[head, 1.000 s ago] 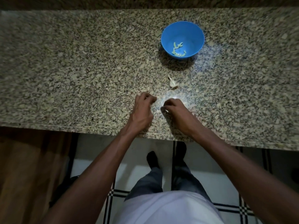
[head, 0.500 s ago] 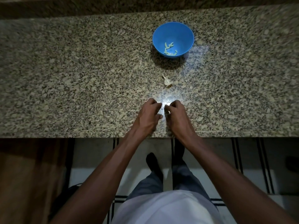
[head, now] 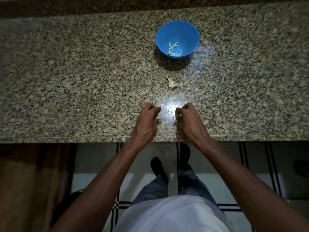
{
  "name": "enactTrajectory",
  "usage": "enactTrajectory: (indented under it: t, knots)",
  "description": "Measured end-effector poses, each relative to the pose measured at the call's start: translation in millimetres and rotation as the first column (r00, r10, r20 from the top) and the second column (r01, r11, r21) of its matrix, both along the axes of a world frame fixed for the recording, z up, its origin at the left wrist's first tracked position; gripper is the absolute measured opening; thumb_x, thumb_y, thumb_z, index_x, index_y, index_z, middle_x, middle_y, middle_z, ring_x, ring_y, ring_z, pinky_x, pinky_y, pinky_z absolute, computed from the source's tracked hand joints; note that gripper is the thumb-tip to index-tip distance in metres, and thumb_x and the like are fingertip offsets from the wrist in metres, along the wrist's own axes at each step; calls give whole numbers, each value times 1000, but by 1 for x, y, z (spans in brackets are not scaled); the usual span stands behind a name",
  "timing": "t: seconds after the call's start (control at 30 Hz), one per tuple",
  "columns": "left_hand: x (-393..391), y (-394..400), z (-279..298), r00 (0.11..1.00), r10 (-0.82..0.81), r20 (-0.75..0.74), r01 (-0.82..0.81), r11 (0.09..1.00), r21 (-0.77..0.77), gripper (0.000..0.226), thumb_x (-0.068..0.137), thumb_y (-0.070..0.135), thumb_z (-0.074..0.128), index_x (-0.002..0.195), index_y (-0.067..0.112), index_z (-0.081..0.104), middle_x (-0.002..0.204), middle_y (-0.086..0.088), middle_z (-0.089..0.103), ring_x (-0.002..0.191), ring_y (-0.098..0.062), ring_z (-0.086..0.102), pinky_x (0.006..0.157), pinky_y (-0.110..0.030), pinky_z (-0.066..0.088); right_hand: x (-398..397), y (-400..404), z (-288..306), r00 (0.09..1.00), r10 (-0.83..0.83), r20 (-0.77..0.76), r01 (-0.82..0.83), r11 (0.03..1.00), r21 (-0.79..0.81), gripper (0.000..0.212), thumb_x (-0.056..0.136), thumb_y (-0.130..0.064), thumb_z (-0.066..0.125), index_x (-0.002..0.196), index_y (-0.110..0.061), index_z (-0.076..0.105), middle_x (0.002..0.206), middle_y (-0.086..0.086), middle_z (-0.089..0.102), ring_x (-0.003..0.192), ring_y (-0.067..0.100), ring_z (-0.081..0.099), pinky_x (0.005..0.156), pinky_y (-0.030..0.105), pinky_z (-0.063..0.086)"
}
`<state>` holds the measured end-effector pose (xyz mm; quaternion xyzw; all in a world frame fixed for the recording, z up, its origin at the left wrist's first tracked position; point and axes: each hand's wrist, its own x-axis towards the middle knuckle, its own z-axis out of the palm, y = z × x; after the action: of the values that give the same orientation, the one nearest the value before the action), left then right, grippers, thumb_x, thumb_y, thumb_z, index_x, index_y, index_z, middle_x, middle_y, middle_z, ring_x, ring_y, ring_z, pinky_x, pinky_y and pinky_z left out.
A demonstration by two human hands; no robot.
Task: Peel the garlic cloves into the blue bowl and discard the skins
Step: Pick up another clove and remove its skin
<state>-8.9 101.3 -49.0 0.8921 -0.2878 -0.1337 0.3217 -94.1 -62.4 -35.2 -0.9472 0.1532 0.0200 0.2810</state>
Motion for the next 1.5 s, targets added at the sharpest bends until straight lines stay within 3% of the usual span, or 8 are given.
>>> enactTrajectory:
  t: [0.2, 0.43, 0.57, 0.8, 1.2, 1.33, 1.4, 1.5]
  knots:
    - [-4, -17, 4, 998, 59, 15, -58, 998, -35, 28, 93, -8, 67, 120, -3, 71, 106, -11, 63, 88, -13, 58, 77, -8, 50, 18, 18, -11, 1000, -22, -16, 23, 996, 91, 19, 98, 4, 54, 111, 3, 67, 114, 22, 54, 99, 35, 56, 80, 29, 42]
    - [5, -6, 10, 999, 48, -13, -48, 999, -14, 39, 91, -5, 70, 130, -1, 65, 115, -5, 56, 106, -16, 54, 85, 0, 44, 25, -5, -10, 999, 17, 32, -20, 994, 110, 11, 98, -3, 66, 107, -1, 73, 102, 1, 52, 84, 20, 57, 64, 18, 52]
    - [-2, -14, 3, 1000, 3, -2, -3, 1000, 19, 24, 92, -8, 68, 116, -7, 70, 111, -13, 57, 96, -15, 53, 78, 5, 40, 22, -1, -6, 996, 88, 11, -88, 995, 54, 7, 98, -8, 66, 97, -4, 71, 97, 2, 49, 78, 18, 51, 54, 13, 34]
    - [-6, -26, 3, 993, 59, 105, -71, 991, 112, 10, 93, 7, 73, 97, 8, 82, 85, -6, 62, 73, -19, 60, 63, -38, 54, 23, 9, -7, 983, 167, 77, -158, 981, -116, 16, 99, -14, 64, 99, -8, 78, 93, 7, 55, 78, 21, 54, 61, 35, 48]
    - [-20, -37, 1, 982, 129, 138, -148, 980, 134, 17, 98, 7, 59, 83, 1, 65, 80, -9, 54, 67, -21, 50, 57, -36, 43, 18, -12, -23, 919, 359, 163, -342, 932, -123, 2, 88, 0, 67, 86, -1, 66, 85, 12, 55, 79, 25, 50, 60, 36, 43]
    - [-25, -41, -5, 968, 200, 150, -223, 962, 155, 11, 100, 3, 56, 90, 2, 61, 87, -15, 59, 80, -27, 55, 70, -40, 47, 26, -18, -27, 892, 431, 136, -414, 900, -139, 15, 80, 6, 64, 84, -6, 57, 86, 14, 53, 81, 29, 49, 63, 37, 39]
    - [-21, -38, -4, 925, 370, 83, -378, 918, 123, 15, 103, 6, 51, 96, 1, 64, 93, -16, 63, 86, -29, 60, 75, -41, 51, 34, -19, -22, 933, 346, 95, -342, 938, -58, 17, 79, 7, 58, 79, -9, 52, 85, 13, 54, 79, 29, 51, 62, 42, 43]
    - [-12, -10, 11, 711, 679, -182, -686, 727, 33, 19, 105, 17, 54, 106, 6, 69, 94, -6, 71, 78, -12, 64, 65, -21, 55, 62, -29, -8, 997, -80, -10, 79, 933, 351, 19, 94, -7, 59, 76, -10, 65, 78, 5, 69, 73, 21, 66, 66, 38, 55]
